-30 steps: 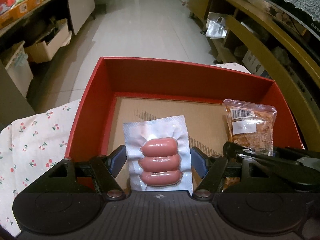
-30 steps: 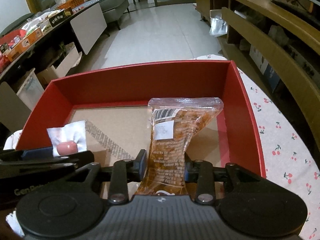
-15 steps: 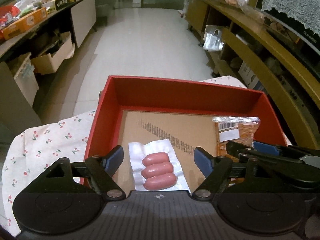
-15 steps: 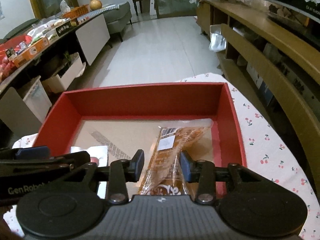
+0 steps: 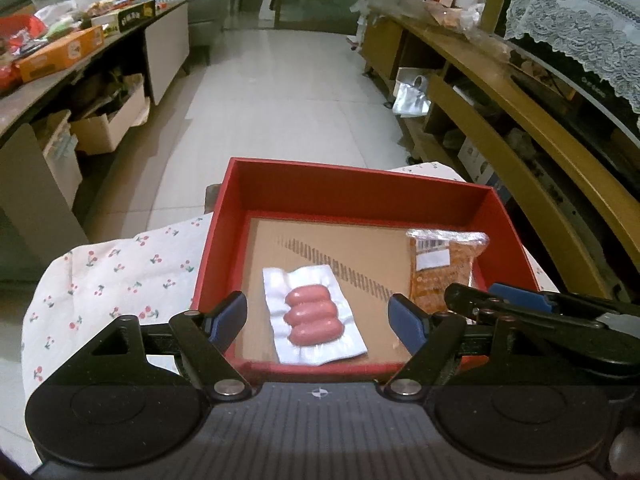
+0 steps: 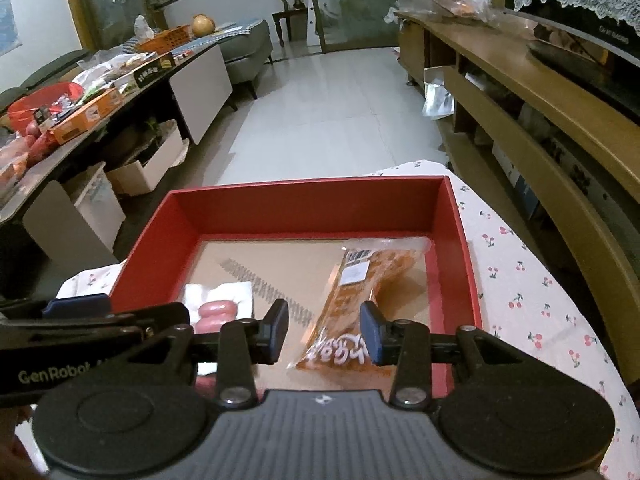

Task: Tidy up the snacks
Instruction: 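Lower both packs into the red box and open both grippers, then grasp the blue packet with the right gripper while the left gripper grasps the white wrapper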

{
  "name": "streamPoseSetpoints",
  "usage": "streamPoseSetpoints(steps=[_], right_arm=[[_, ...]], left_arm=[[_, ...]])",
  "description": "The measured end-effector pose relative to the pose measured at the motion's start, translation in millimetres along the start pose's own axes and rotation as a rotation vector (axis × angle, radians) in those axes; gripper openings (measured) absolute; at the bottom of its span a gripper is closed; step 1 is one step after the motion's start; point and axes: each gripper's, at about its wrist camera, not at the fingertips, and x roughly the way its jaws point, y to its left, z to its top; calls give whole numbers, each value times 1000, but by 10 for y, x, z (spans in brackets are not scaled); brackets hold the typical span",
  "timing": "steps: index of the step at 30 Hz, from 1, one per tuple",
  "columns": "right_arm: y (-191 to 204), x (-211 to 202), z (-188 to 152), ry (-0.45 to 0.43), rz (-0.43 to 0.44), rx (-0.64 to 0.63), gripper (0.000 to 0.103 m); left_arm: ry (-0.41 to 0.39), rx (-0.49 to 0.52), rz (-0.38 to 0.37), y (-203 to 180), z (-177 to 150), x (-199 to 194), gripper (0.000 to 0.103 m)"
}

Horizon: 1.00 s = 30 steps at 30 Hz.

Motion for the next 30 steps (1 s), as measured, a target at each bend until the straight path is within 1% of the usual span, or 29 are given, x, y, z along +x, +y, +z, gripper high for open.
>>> streamPoseSetpoints(steps=[11,18,20,22,25,30], right_arm=[[137,-297,-309,28,32,-38,52],[340,-381,-526,73,78,-94,52],[409,-373,-568,92,95,-115,52],[460,-362,-619,113,111,-130,55],[496,-342,-665,136,117,-143,56],[413,-347,-692,148,108,-137,56]], left_arm=[[12,19,-19,93,-322,-293,83],[42,21,-35,295,-552,-415,83],[54,10,-32,371,-612,-419,85],[76,-4,-27,456,-662,-395,85],[104,-14,-18,559,-706,-333,85],[153,-16,12,713,-772,-176,85]])
